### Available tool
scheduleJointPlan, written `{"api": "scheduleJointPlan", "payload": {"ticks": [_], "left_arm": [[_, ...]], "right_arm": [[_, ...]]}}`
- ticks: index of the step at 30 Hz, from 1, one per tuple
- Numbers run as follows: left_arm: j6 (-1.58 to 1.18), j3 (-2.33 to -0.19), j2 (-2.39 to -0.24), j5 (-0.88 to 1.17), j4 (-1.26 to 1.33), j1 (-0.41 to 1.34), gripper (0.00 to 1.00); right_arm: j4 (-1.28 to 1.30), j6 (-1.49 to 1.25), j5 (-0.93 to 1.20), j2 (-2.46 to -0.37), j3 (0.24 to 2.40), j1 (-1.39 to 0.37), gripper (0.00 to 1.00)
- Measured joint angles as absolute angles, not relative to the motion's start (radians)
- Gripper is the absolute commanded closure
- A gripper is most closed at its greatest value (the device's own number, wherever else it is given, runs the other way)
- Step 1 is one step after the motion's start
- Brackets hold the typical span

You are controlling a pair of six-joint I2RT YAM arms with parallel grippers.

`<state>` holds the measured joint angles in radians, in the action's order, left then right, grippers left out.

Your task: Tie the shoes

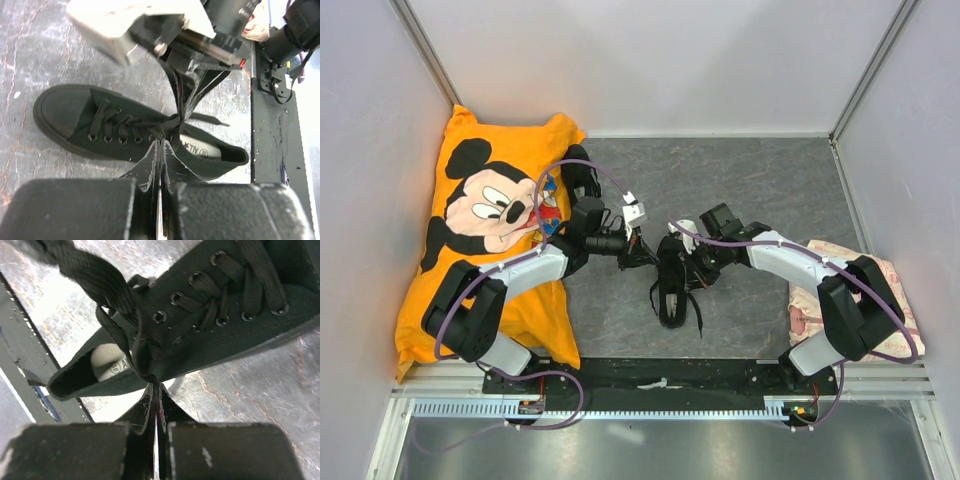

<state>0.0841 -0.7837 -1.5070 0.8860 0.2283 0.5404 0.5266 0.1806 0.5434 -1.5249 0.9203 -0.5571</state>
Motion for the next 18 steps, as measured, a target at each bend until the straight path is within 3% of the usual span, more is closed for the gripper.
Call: {"api": "scheduleJointPlan", "payload": {"ticks": [18], "left_arm": [[0.107, -0.792, -1.623, 0.755, 0.091, 0.512, 0.98]], "right_arm": [[0.607, 0.225, 0.461, -1.519, 0.921, -0.552, 1.0]]}}
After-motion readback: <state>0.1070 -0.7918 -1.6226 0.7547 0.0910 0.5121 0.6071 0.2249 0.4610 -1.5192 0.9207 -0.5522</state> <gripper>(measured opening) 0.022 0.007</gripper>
